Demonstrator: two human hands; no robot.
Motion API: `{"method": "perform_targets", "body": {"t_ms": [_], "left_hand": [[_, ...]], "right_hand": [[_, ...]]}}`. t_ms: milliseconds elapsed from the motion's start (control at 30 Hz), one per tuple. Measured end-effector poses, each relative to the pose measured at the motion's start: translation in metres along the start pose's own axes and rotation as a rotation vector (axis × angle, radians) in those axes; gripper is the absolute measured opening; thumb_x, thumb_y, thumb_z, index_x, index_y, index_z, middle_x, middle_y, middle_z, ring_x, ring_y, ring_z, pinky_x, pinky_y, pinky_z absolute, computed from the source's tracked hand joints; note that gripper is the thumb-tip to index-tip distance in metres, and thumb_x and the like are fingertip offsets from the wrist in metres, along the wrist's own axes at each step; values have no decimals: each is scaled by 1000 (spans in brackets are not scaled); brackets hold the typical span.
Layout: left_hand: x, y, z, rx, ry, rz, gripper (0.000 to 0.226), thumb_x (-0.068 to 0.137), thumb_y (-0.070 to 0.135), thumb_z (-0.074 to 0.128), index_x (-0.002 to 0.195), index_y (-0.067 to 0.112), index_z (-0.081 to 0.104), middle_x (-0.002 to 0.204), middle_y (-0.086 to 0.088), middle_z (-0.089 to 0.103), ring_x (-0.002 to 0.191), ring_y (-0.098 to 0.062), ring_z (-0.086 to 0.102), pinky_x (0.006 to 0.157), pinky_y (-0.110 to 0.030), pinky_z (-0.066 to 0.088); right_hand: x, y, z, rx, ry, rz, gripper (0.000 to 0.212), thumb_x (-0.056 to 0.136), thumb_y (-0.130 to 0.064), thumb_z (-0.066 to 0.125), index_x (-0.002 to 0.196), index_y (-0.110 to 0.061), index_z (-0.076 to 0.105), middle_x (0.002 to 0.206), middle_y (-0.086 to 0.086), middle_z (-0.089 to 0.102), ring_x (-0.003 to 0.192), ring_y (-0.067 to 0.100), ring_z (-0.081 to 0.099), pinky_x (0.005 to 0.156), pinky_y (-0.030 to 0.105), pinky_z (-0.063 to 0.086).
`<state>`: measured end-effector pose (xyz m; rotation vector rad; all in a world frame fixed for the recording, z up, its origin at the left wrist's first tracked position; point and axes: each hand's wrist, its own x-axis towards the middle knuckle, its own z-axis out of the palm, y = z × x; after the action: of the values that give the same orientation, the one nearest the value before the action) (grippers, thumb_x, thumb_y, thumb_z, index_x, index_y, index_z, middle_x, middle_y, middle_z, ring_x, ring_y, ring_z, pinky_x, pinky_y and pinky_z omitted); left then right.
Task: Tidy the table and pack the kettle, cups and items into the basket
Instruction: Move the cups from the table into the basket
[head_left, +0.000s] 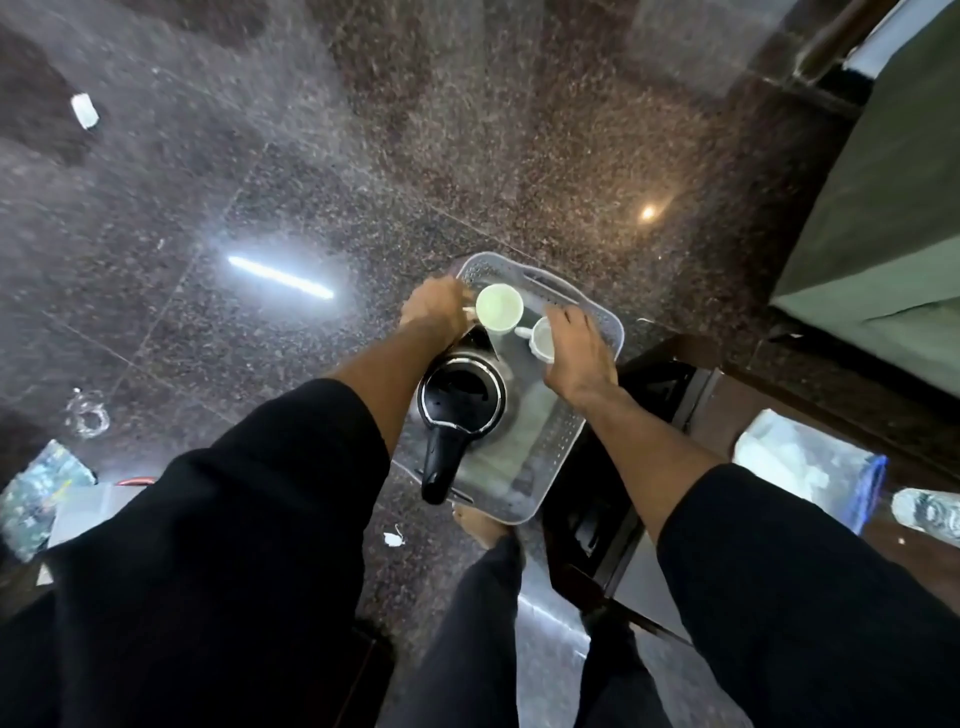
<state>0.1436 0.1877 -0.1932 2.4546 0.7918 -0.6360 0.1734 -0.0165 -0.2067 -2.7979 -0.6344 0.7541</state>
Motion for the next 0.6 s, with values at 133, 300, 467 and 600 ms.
{"method": "perform_targets", "body": {"t_ms": [133, 300, 467, 600], "left_hand": [[-18, -4, -7, -129, 115, -51, 33, 93, 18, 69, 121, 34, 77, 123, -10, 75, 114, -31, 71, 105, -41, 55], [-61, -5, -25, -304, 141, -125, 24, 91, 13, 64, 99, 26, 82, 108, -4, 79, 104, -23, 73, 97, -31, 57], [-121, -8, -36, -465, 195, -175, 23, 97, 12, 61, 106, 21, 80, 112, -7, 79, 108, -23, 73, 102, -33, 56], [-163, -18, -26, -475, 281, -252, 29, 101, 14, 53, 112, 17, 79, 116, -9, 77, 111, -28, 70, 99, -33, 55]], "right_hand": [[-20, -8, -11, -25, 54, -4, 96, 69, 0, 81, 150, -17, 33, 146, 6, 41, 138, 29, 40, 108, 42, 45], [-64, -30, -30, 72, 150, -12, 68, 79, -8, 76, 140, -15, 46, 137, 9, 48, 126, 31, 45, 95, 45, 51], [-120, -59, -42, 351, 120, 147, 61, 74, -6, 74, 132, -12, 55, 131, 10, 55, 123, 31, 51, 103, 40, 48], [-164, -83, -29, 423, -15, 132, 56, 71, -15, 71, 123, -11, 51, 121, 15, 63, 116, 38, 59, 97, 42, 49]]}}
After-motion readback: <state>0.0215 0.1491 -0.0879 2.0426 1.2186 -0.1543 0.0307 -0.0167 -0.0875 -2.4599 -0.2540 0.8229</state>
